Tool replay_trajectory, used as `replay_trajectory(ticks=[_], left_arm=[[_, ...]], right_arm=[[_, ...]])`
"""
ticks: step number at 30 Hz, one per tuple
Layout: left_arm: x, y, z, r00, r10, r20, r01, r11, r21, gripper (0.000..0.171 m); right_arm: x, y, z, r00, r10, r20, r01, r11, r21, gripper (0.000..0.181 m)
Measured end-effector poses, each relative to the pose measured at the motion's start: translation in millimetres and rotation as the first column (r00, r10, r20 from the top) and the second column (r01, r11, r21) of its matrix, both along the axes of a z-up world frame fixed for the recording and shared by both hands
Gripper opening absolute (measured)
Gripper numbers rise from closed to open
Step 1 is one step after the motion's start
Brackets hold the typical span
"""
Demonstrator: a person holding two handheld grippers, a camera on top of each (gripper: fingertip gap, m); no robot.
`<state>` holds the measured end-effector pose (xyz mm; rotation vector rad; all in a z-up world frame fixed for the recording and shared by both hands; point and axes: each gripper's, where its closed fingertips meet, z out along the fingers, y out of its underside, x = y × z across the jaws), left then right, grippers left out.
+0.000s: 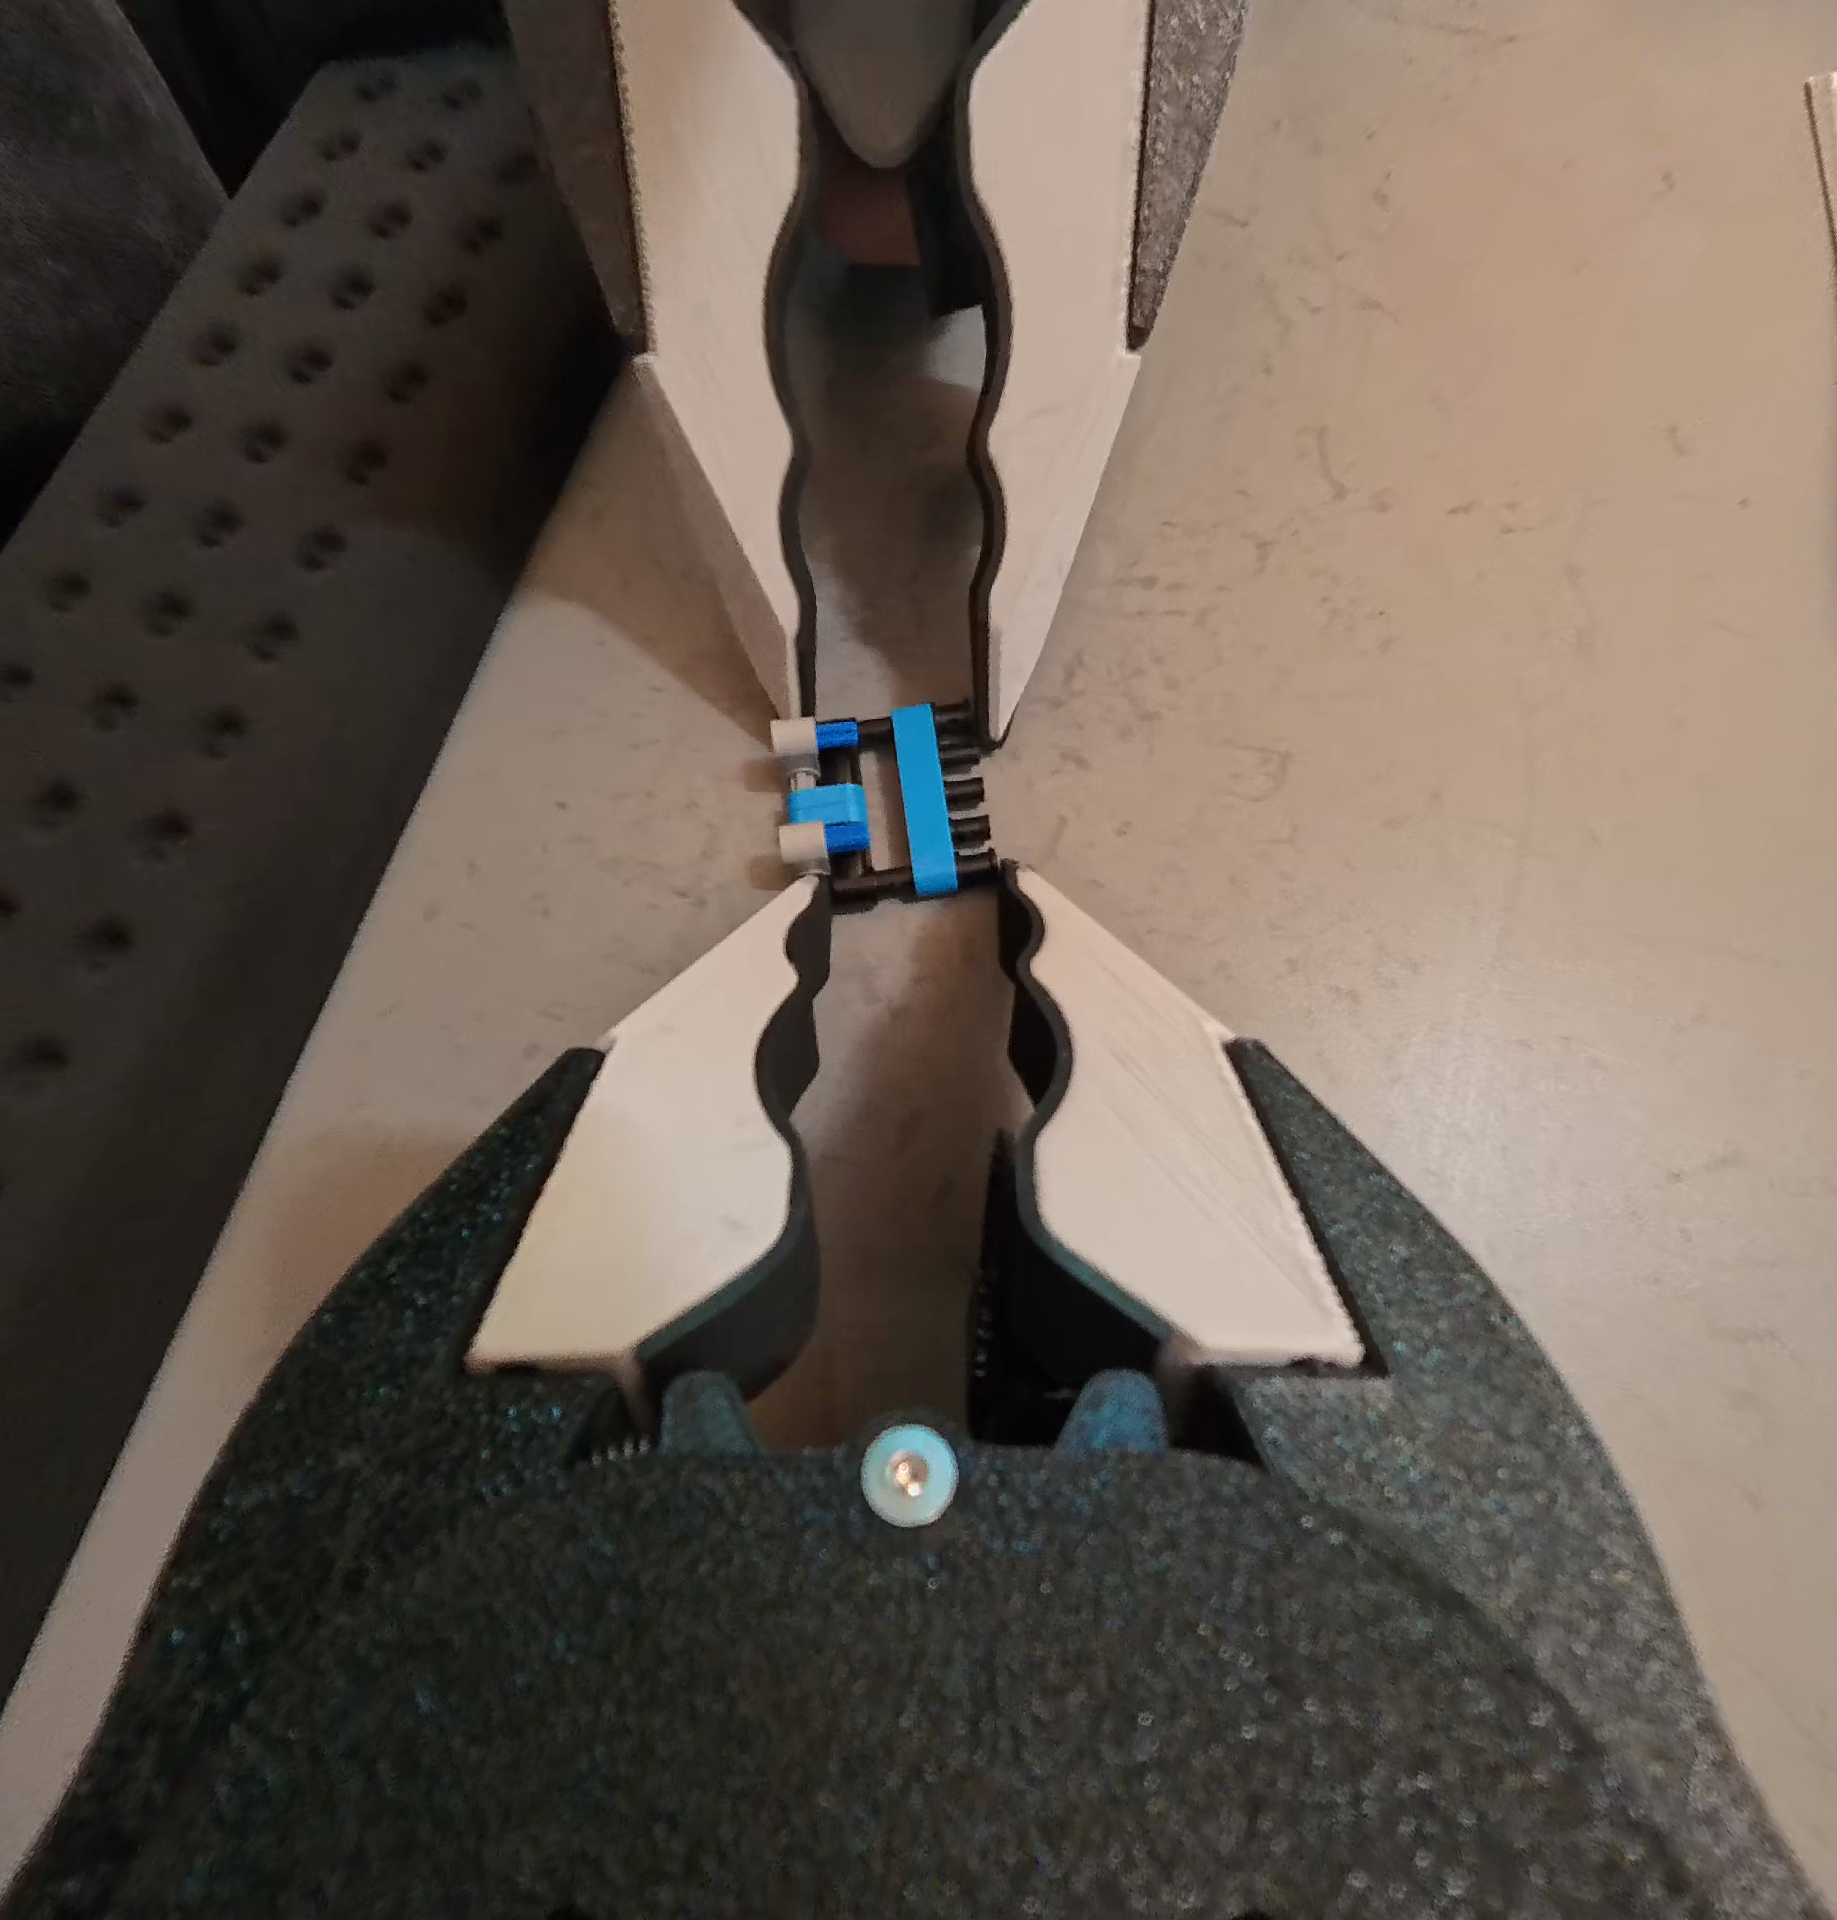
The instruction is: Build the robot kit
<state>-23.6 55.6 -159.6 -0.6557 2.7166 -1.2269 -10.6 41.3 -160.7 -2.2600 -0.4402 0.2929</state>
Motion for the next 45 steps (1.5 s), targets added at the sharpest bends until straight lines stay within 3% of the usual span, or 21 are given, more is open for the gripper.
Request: replay_trajectory(ticks=[17,33,45], left_arm=[[-0.9,0.4,0.8,0.999,0.016,-0.040,-0.017,1.000,-0.026,0.031],[0.3,0.4,-0.9,0.997,0.077,-0.028,-0.078,0.997,-0.008,0.029],[0.4,0.6,-1.0,0.999,0.043,-0.006,-0.043,0.999,0.001,0.029]], right_arm=[[1.3,0.6,0.7,0.999,-0.016,-0.047,0.015,1.000,-0.015,0.031],[2.1,0.6,-0.9,1.000,-0.008,0.020,0.009,1.000,-0.016,0.029],[2.6,0.9,-0.5,1.000,-0.007,0.010,0.007,1.000,0.000,0.025]])
